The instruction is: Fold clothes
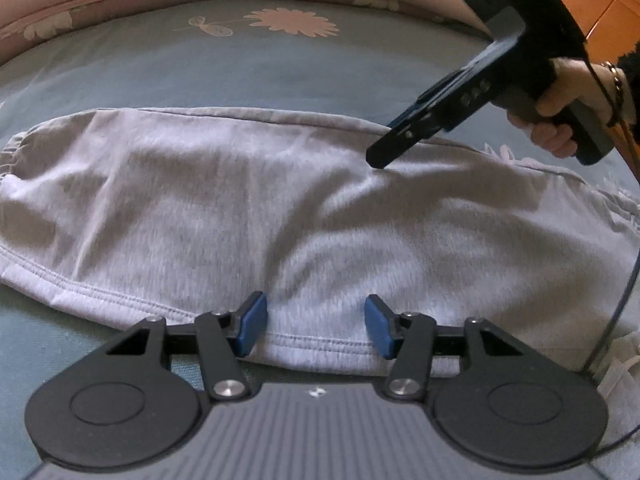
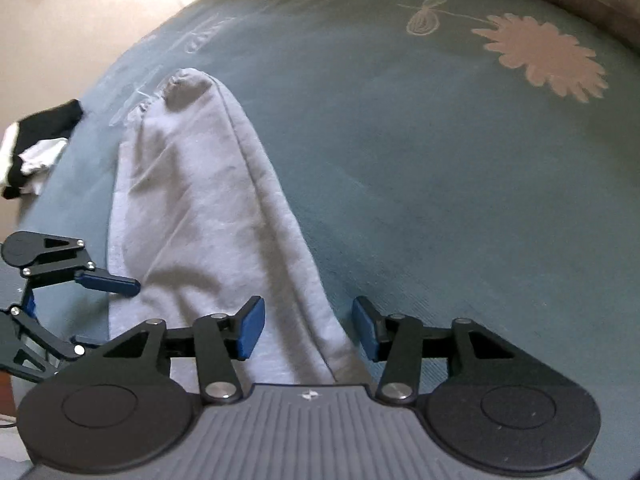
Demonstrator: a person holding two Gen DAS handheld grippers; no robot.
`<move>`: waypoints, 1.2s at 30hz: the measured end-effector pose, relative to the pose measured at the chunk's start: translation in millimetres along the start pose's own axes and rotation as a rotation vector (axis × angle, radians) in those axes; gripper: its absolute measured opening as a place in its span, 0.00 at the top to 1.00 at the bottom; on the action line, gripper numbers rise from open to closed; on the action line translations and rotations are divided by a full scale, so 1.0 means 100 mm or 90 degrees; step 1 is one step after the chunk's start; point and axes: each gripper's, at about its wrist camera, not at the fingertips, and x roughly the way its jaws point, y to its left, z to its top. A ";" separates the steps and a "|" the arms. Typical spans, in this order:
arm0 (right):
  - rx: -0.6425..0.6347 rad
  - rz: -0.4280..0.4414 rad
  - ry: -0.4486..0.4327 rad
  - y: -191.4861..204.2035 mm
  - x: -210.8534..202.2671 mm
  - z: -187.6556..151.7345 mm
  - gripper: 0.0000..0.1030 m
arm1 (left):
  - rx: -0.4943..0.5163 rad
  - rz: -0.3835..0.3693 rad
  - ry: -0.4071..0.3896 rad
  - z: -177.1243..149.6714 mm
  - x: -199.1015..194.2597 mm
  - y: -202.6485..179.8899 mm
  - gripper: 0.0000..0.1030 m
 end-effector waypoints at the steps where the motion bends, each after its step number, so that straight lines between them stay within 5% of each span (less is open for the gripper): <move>1: 0.016 0.037 0.014 -0.03 0.02 0.01 0.45 | -0.001 -0.004 -0.001 0.00 -0.01 0.02 0.48; 4: 0.065 0.135 0.053 -0.14 0.08 0.04 0.46 | -0.013 -0.018 -0.003 0.00 -0.02 0.08 0.48; 9: 0.156 0.193 0.038 -0.40 0.14 0.11 0.47 | -0.031 -0.025 -0.009 -0.01 -0.03 0.12 0.48; 13: 0.119 0.175 0.063 -0.29 0.20 0.11 0.90 | -0.022 -0.024 -0.010 -0.01 -0.04 0.11 0.47; 16: 0.100 0.159 0.017 -0.19 0.02 0.17 0.92 | -0.037 -0.026 -0.008 0.03 -0.08 0.12 0.47; 18: 0.098 0.146 -0.034 -0.18 -0.16 0.25 0.92 | -0.052 -0.026 -0.018 0.08 -0.11 0.14 0.47; 21: 0.074 0.072 -0.037 -0.13 -0.17 0.28 0.87 | -0.048 -0.021 0.001 0.10 -0.03 0.15 0.47; 23: 0.076 -0.012 -0.032 -0.10 -0.11 0.27 0.65 | -0.015 -0.010 0.006 0.10 -0.02 0.09 0.47; 27: 0.102 -0.094 -0.079 -0.06 -0.23 0.24 0.53 | 0.030 -0.013 0.052 0.08 -0.07 0.04 0.47; 32: 0.063 -0.066 -0.099 0.24 -0.35 0.15 0.46 | 0.082 -0.023 0.082 0.07 -0.13 0.08 0.47; 36: -0.025 -0.024 -0.053 0.68 -0.22 -0.04 0.46 | 0.040 -0.008 0.064 0.14 -0.25 0.19 0.47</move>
